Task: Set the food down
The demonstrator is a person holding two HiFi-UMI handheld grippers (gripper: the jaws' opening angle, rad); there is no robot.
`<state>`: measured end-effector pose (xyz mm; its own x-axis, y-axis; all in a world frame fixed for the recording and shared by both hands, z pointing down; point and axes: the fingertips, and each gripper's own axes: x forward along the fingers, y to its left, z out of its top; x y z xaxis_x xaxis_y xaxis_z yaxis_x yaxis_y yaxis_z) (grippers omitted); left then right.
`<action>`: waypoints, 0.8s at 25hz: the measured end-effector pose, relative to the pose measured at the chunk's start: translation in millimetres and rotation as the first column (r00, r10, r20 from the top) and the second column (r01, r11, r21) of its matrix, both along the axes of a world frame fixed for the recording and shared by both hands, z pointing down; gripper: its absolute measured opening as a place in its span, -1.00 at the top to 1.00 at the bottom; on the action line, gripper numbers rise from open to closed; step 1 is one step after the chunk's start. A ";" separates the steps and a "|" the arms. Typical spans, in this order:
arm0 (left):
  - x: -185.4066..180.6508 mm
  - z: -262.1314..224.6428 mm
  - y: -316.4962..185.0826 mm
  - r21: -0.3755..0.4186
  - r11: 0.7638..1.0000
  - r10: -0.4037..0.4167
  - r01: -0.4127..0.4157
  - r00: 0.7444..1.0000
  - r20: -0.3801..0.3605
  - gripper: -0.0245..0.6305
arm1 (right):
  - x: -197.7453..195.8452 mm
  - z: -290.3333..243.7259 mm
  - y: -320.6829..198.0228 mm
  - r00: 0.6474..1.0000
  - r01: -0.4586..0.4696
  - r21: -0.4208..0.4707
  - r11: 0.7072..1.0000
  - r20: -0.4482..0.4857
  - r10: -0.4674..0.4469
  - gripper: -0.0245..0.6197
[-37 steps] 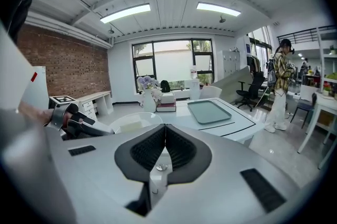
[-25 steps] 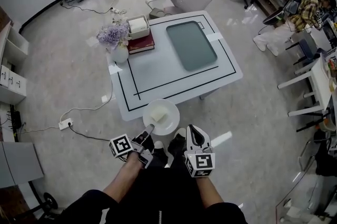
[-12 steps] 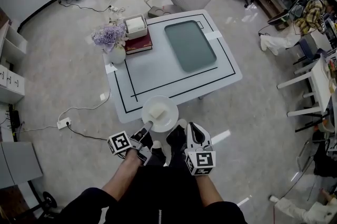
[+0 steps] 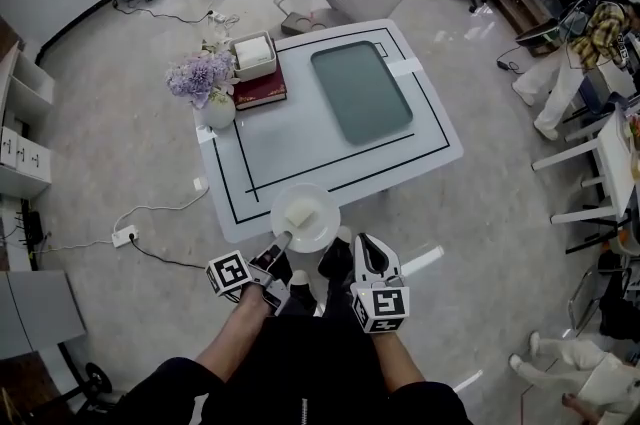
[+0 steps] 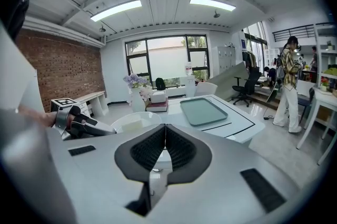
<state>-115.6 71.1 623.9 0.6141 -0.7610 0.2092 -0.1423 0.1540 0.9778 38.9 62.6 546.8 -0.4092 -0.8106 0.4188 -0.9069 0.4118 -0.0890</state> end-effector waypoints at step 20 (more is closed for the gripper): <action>42.8 -14.7 -115.4 0.004 0.998 -0.057 0.057 0.998 0.027 0.89 | 33.7 -12.4 -127.9 0.996 0.088 0.009 0.996 0.033 -0.088 0.90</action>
